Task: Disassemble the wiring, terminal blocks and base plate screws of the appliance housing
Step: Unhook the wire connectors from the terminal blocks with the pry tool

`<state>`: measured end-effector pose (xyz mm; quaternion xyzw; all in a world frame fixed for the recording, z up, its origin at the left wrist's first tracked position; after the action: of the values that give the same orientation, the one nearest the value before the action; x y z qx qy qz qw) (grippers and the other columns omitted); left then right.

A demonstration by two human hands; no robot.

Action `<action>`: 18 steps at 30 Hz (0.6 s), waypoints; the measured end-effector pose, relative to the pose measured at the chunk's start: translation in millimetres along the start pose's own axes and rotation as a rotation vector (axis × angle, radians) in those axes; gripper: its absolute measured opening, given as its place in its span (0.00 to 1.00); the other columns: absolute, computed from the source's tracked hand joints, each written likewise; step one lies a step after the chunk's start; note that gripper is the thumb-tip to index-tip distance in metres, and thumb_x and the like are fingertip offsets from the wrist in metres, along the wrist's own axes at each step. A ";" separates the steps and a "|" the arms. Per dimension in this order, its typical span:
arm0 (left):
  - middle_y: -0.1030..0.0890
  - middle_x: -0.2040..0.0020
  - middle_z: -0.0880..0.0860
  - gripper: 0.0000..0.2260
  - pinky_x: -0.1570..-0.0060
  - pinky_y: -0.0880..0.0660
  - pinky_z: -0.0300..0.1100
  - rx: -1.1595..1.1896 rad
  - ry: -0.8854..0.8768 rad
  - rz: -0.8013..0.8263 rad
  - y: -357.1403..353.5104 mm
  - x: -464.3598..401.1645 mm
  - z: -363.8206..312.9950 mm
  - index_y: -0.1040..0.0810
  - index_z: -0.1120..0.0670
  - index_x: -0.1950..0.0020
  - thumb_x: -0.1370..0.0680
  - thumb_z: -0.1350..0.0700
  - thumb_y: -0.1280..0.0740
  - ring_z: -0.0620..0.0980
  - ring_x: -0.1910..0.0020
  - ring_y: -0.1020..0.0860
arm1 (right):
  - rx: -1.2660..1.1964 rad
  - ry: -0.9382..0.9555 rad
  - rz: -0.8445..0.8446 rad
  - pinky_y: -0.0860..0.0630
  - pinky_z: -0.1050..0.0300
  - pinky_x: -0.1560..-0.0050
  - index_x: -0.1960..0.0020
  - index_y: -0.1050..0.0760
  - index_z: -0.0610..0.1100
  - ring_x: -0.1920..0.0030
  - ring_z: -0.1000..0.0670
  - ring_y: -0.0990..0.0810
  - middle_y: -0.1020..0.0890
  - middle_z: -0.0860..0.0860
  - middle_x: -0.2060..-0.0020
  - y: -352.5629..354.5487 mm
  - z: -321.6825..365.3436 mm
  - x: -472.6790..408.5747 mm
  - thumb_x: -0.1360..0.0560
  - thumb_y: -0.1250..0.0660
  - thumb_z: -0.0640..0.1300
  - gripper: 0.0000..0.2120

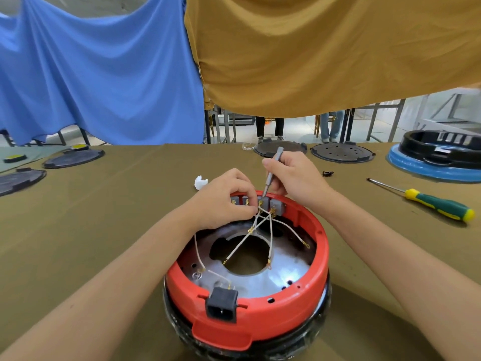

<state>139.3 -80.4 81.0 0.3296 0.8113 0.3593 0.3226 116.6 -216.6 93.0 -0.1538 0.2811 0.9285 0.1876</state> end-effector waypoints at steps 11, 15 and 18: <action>0.27 0.46 0.47 0.03 0.41 0.32 0.33 -0.028 0.004 0.007 -0.5 -0.3 -1.5 0.18 0.50 0.59 0.27 0.58 0.27 0.40 0.46 0.26 | 0.103 0.075 -0.094 0.28 0.51 0.67 0.61 0.28 0.36 0.73 0.49 0.26 0.22 0.48 0.72 1.0 12.4 5.2 0.18 0.40 0.47 0.18; 0.26 0.45 0.47 0.03 0.40 0.31 0.33 -0.035 0.005 -0.019 0.8 0.2 -1.5 0.18 0.49 0.58 0.27 0.55 0.25 0.40 0.45 0.25 | 0.216 0.237 -0.105 0.25 0.45 0.61 0.61 0.27 0.38 0.66 0.43 0.21 0.19 0.44 0.68 0.0 30.9 14.4 0.17 0.40 0.49 0.18; 0.25 0.46 0.47 0.03 0.44 0.32 0.27 -0.051 -0.003 -0.029 1.9 0.0 -2.9 0.18 0.48 0.59 0.27 0.53 0.25 0.38 0.46 0.25 | 0.269 0.274 -0.095 0.26 0.43 0.60 0.61 0.27 0.37 0.66 0.43 0.22 0.20 0.43 0.68 -2.4 34.8 15.5 0.17 0.40 0.50 0.19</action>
<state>137.6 -80.4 84.1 0.3100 0.8060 0.3747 0.3374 97.7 -190.6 113.5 -0.2652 0.4180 0.8431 0.2100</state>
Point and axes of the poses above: each hand's wrist, its own x-axis away from the middle knuckle, its own y-axis out of the back of the hand, z = x × y, the point moved 9 cm from there along -x, towards the middle knuckle
